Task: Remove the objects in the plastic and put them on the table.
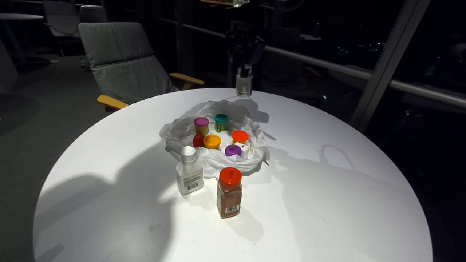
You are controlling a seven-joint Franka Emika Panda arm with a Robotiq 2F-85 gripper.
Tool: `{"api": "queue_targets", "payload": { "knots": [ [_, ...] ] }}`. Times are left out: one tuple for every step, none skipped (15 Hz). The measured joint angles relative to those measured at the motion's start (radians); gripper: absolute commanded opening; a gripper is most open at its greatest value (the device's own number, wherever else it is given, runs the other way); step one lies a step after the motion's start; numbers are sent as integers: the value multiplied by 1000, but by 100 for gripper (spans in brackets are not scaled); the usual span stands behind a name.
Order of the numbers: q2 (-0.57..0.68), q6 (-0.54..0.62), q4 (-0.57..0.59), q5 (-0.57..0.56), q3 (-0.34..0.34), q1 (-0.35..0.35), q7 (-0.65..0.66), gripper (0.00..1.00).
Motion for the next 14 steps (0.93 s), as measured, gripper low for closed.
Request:
{"api": "queue_targets", "payload": {
  "knots": [
    [-41, 2, -49, 0, -8, -7, 3, 17],
    [-77, 8, -97, 0, -17, -15, 7, 17],
    [-111, 23, -149, 0, -28, -26, 9, 17],
    [-138, 44, -198, 0, -39, -36, 11, 17],
    [-165, 73, -251, 0, -50, -47, 11, 17],
    [-188, 107, -306, 0, -61, -58, 11, 17],
    [-208, 145, -360, 0, -68, -70, 11, 17],
    [-224, 185, -414, 3, -72, -84, 11, 17],
    [-234, 221, -462, 9, -74, -97, 10, 17],
    [-239, 255, -504, 14, -75, -111, 10, 17],
    [-239, 286, -541, 22, -76, -123, 8, 17],
    [-237, 313, -573, 32, -76, -134, 5, 17],
    [-233, 338, -602, 47, -75, -144, 2, 17],
    [-228, 358, -624, 61, -75, -150, -4, 17]
  ]
}}
